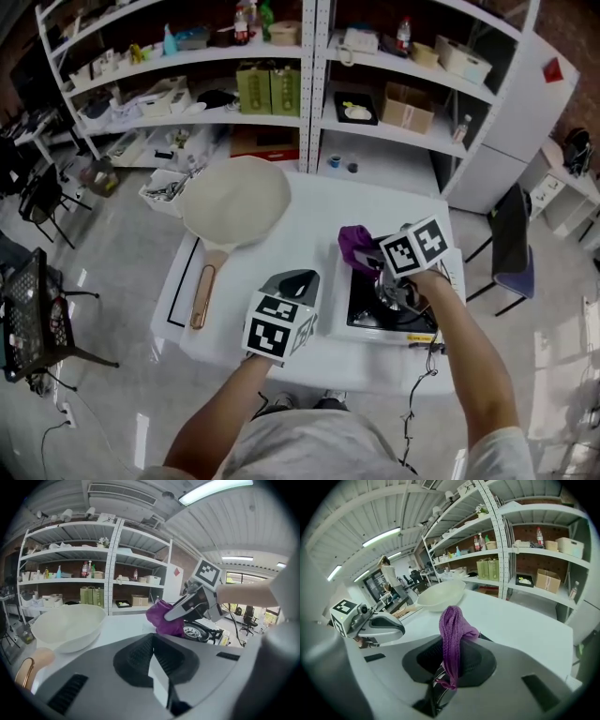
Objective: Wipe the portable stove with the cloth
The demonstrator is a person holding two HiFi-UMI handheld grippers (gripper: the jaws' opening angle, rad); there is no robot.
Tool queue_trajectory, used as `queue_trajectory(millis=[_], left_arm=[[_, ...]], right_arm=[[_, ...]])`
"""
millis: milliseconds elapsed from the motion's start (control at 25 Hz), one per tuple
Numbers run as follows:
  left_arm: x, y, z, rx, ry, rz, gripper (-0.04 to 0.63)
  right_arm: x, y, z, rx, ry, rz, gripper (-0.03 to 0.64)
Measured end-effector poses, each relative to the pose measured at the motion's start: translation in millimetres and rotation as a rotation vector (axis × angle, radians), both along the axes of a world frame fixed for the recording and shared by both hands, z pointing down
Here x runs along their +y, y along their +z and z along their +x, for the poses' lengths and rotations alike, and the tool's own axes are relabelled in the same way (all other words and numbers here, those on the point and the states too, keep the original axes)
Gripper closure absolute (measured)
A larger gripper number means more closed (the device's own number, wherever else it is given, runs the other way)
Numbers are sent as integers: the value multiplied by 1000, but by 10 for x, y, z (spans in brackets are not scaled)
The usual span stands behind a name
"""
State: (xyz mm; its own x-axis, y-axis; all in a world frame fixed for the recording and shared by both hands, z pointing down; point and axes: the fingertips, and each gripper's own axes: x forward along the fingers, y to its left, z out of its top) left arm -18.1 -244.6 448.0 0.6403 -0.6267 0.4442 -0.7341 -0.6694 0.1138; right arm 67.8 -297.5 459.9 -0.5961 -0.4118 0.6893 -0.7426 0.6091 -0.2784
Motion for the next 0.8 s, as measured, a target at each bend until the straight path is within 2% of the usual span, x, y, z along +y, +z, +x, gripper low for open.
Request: queue_trajectory(millis=[280,800], left_arm=[[152,42,33,1,47,-3,591],[350,72,-131,14,116,-9,591]], right_arm=[[292,68,-51,-2,8,-29,555],[780,136,-288,24,5,-98,555]])
